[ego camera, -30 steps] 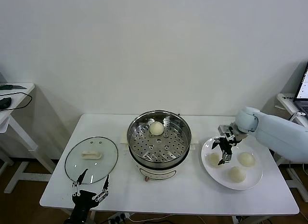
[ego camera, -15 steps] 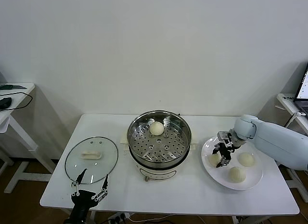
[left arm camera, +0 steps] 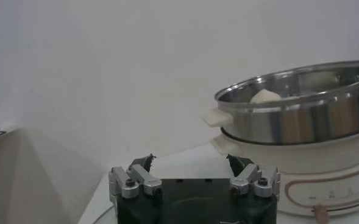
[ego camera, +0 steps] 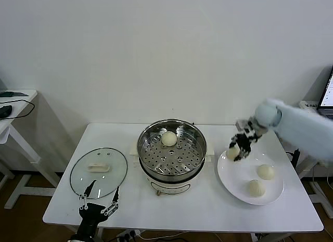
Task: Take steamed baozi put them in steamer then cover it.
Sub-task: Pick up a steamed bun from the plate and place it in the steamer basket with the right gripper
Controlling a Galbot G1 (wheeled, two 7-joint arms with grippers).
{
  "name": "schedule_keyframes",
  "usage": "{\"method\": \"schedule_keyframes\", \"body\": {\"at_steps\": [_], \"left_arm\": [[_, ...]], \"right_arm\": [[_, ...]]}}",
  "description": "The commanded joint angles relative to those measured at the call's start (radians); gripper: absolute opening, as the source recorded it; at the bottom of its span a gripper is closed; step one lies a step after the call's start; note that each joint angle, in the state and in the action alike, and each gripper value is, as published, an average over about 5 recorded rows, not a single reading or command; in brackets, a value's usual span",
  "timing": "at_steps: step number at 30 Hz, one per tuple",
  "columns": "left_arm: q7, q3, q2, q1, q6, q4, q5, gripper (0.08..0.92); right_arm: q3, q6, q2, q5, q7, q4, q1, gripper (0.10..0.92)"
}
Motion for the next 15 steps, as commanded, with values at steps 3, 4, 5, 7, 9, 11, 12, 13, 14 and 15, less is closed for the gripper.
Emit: {"method": "schedule_keyframes", "body": {"at_steps": [3, 4, 5, 7, 9, 11, 12, 13, 14, 15], "left_arm": [[-0.003, 0.004, 0.004, -0.001, 0.006, -0.007, -0.001, 0.823], [-0.003, 0.004, 0.004, -0.001, 0.007, -0.007, -0.001, 0.823], [-0.004, 0.005, 0.004, -0.001, 0.007, -0.008, -0.001, 0.823], [-0.004, 0.005, 0.004, 0.000, 0.008, -0.010, -0.002, 0.823], [-0.005, 0.004, 0.004, 0.000, 0.007, -0.012, -0.002, 0.823], [-0.005, 0.002, 0.003, 0.001, 0.006, -0.012, -0.003, 0.823], [-0.005, 0.001, 0.003, 0.000, 0.005, -0.012, -0.003, 0.823], [-0.006, 0.000, 0.003, 0.000, 0.005, -0.012, -0.004, 0.823], [-0.006, -0.002, 0.002, 0.000, 0.005, -0.012, -0.005, 0.823], [-0.006, -0.003, 0.002, 0.000, 0.004, -0.011, -0.005, 0.823]], "right_arm": [[-0.164, -0.037, 0.221, 0.193, -0.114, 0.134, 0.371, 0.611], [-0.170, -0.050, 0.242, 0.214, -0.099, 0.147, 0.372, 0.611], [-0.176, -0.063, 0.264, 0.232, -0.081, 0.156, 0.369, 0.611], [-0.189, -0.092, 0.311, 0.269, -0.042, 0.161, 0.355, 0.613], [-0.210, -0.118, 0.360, 0.304, 0.000, 0.157, 0.335, 0.617], [-0.233, -0.144, 0.406, 0.332, 0.044, 0.146, 0.308, 0.621], [-0.241, -0.154, 0.425, 0.340, 0.065, 0.140, 0.293, 0.622], [-0.246, -0.167, 0.446, 0.344, 0.088, 0.132, 0.273, 0.624], [-0.248, -0.178, 0.464, 0.343, 0.107, 0.124, 0.256, 0.626], [-0.248, -0.188, 0.478, 0.336, 0.124, 0.117, 0.237, 0.627]]}}
